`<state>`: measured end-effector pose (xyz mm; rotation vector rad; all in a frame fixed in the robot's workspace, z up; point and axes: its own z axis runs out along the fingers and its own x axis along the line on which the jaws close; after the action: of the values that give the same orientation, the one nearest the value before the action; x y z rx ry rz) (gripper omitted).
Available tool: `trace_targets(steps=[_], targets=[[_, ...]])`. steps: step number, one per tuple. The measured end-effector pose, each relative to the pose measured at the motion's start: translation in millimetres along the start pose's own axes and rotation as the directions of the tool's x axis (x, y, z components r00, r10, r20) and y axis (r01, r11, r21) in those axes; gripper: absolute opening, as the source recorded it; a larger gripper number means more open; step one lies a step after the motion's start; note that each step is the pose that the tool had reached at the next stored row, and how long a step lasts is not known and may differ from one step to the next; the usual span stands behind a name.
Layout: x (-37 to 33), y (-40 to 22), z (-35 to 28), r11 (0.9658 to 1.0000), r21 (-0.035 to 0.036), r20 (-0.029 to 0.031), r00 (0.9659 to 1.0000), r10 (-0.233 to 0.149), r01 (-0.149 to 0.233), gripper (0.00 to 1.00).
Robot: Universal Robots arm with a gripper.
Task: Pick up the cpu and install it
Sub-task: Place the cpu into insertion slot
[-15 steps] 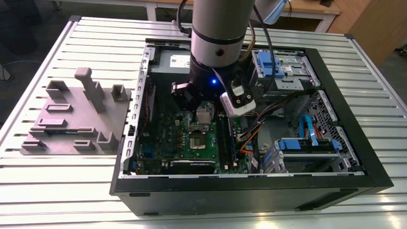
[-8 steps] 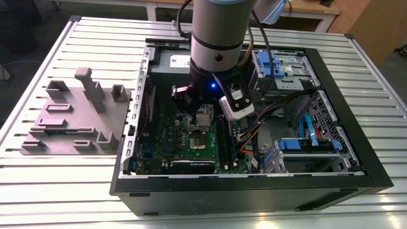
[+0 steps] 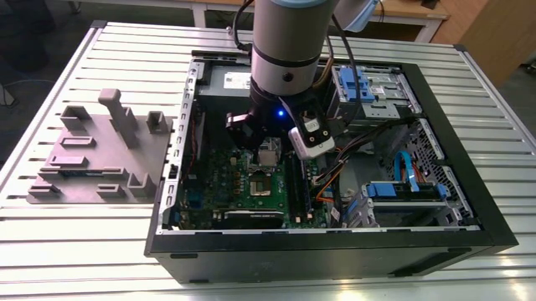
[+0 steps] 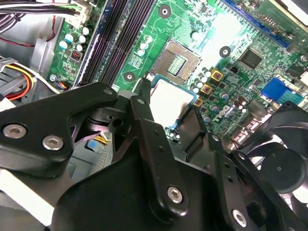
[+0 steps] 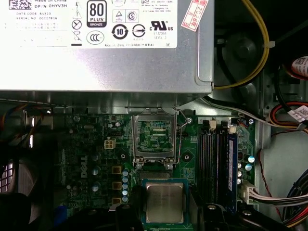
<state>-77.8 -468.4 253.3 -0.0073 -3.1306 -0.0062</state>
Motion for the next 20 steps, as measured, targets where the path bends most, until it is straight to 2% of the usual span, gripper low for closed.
trace_targets(steps=[7, 12, 14, 20], targets=[[0.0, 0.0, 0.2, 1.0, 0.0, 0.0, 1.0, 0.0, 0.0, 0.47], [0.0, -0.2, 8.1, 1.0, 0.0004, -0.0026, 1.0, 0.0, 0.0, 0.47], [0.0, -1.3, 10.6, 1.0, 0.0033, -0.0046, 1.0, -0.001, 0.001, 0.47], [0.0, -5.1, 15.2, 1.0, 0.0044, -0.005, 1.0, -0.002, 0.002, 0.47]])
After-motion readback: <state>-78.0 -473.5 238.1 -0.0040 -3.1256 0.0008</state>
